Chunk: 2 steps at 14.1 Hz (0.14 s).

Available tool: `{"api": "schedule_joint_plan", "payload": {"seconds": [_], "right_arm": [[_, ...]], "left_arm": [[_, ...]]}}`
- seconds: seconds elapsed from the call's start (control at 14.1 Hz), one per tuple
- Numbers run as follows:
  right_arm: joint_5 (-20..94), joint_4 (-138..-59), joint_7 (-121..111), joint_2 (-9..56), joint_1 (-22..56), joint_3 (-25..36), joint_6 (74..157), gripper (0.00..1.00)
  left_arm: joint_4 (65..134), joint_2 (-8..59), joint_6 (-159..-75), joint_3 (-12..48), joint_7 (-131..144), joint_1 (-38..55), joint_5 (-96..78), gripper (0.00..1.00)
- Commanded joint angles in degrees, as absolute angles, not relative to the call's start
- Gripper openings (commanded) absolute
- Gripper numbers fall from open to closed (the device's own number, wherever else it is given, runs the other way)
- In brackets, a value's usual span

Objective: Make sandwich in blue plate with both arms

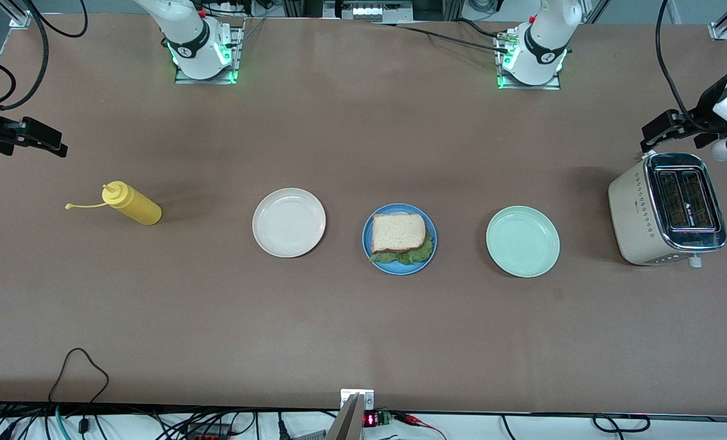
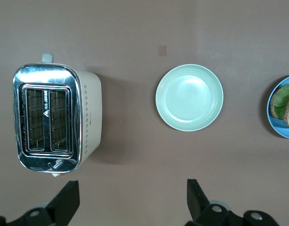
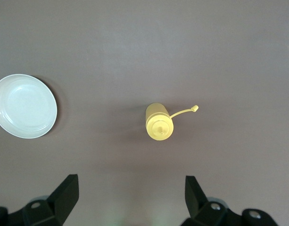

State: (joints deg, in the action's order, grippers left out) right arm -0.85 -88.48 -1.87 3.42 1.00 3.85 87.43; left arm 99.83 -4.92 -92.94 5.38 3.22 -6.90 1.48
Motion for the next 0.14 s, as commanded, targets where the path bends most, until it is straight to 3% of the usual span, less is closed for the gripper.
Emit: {"api": "schedule_joint_plan", "payload": {"seconds": [0.0,0.07], "right_arm": [[-0.88,-88.77,-0.97,3.08,1.23,4.13,87.71,1.0],[-0.88,-88.77,-0.97,3.08,1.23,4.13,87.71,1.0]], "left_arm": [[100.72,-5.98,-92.02,5.1,2.29,-6.77,2.2,1.0],[100.72,-5.98,-92.11,5.1,2.37,-6.77,2.2,1.0]]}}
